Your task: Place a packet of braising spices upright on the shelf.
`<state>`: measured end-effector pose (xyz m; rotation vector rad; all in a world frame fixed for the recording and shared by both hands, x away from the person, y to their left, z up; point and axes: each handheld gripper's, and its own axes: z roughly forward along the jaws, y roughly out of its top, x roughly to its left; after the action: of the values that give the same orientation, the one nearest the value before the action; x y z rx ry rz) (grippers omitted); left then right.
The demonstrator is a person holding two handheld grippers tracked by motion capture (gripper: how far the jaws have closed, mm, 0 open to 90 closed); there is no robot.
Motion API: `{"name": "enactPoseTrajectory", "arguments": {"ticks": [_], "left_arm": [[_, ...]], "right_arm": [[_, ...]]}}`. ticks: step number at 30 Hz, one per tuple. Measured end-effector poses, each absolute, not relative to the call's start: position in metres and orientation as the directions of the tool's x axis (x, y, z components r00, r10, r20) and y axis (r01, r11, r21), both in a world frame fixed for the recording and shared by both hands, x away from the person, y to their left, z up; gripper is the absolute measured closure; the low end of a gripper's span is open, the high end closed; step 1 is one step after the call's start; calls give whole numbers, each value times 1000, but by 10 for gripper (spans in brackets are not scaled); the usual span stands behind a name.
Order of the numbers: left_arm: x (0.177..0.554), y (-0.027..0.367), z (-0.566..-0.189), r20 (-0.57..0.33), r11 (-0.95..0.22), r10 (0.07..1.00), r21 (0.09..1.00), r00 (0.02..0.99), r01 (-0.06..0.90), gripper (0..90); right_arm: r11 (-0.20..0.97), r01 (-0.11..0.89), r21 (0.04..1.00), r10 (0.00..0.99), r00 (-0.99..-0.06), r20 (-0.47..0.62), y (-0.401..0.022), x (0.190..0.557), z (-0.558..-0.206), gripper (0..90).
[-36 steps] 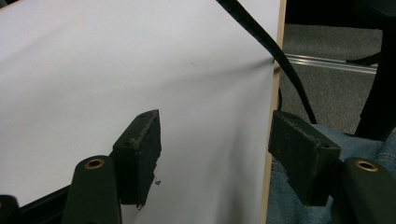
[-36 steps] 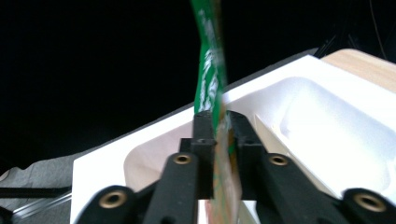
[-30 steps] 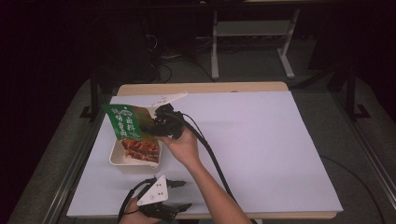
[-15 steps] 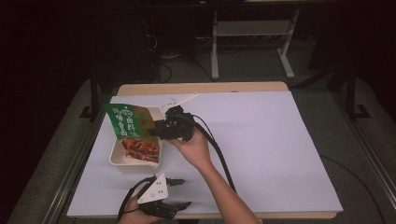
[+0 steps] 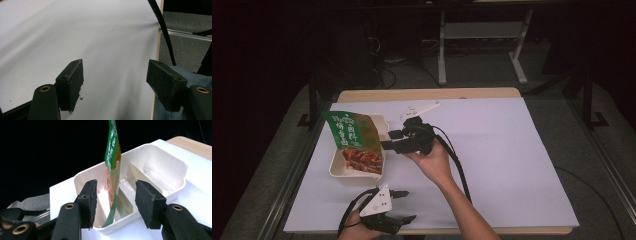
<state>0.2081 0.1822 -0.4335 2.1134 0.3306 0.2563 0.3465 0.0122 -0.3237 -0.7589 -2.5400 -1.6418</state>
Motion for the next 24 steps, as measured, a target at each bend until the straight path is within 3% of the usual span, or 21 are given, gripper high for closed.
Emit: {"name": "enactPoseTrajectory", "arguments": {"ticks": [24], "left_arm": [[209,182,-432,34,-503,342,851,939,152,289]], "right_arm": [[312,454,835,433,-850,300,-47,330,-342,415]]}}
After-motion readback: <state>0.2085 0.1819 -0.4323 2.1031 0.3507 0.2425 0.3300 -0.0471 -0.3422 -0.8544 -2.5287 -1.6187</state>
